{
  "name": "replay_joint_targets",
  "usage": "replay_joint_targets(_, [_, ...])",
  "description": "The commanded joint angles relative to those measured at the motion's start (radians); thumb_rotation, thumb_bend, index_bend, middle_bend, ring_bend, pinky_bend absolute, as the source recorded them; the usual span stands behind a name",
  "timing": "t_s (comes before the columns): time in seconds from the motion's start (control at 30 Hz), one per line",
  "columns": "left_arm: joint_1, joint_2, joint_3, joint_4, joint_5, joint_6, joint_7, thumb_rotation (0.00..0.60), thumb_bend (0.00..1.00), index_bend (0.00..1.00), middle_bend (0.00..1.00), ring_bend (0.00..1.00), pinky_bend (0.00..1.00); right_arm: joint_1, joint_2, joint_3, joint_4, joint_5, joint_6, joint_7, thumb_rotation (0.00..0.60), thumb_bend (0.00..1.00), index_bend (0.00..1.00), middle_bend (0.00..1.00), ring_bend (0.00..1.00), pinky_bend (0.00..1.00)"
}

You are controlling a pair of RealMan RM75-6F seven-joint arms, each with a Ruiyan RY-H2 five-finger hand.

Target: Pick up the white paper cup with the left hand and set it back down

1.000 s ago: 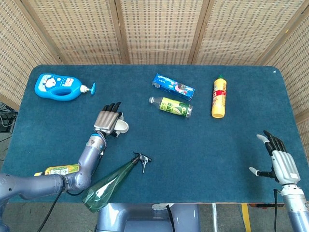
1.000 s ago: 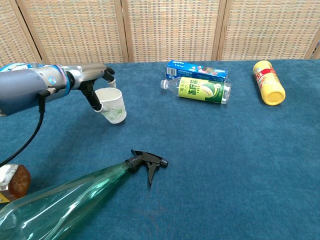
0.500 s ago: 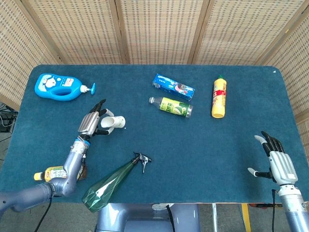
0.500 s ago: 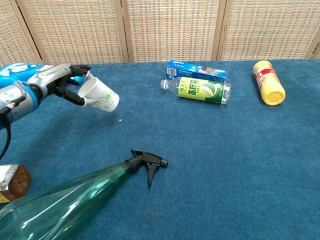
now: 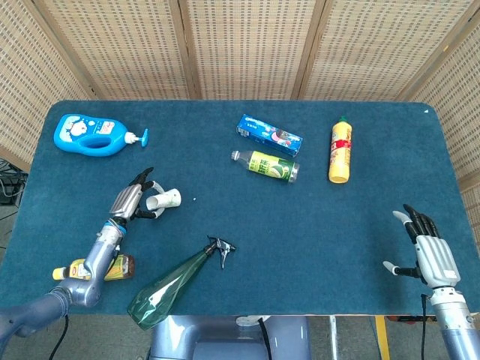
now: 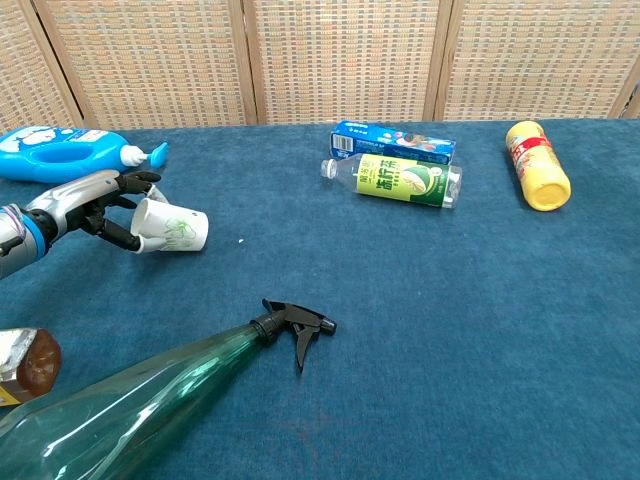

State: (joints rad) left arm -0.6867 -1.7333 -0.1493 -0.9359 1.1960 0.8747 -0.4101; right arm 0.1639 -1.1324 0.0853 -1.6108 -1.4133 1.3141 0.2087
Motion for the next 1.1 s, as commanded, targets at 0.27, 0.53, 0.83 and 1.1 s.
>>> replay_joint_targets(0.27, [0.01,0.113,-0.039,-0.142,-0.02,-0.002,0.112,0.38,0.22,0.16,0.0,0.0,0.0,0.0,0.002,-0.002,0.0,-0.008,0.001,0.016,0.6,0.1,0.0,0.0,0.0,0.0])
replay_joint_targets(0.53, [-0.026,0.23,-0.094,-0.368,-0.268,-0.031,0.467,0.356,0.23,0.12,0.0,0.0,0.0,-0.004,0.007,-0.003,-0.009,-0.023,0.017,0.026,0.6,0.1,0.0,0.0,0.0,0.0])
replay_joint_targets(0.83, [-0.183,0.294,-0.074,-0.516,-0.729,-0.011,0.906,0.419,0.24,0.12,0.0,0.0,0.0,-0.006,0.015,-0.005,-0.015,-0.032,0.023,0.041,0.6,0.1,0.0,0.0,0.0,0.0])
replay_joint_targets(1.1, [-0.27,0.284,-0.061,-0.513,-0.866,0.009,1.036,0.436,0.24,0.14,0.0,0.0,0.0,-0.005,0.017,-0.003,-0.011,-0.03,0.022,0.053,0.6,0.1,0.0,0.0,0.0,0.0])
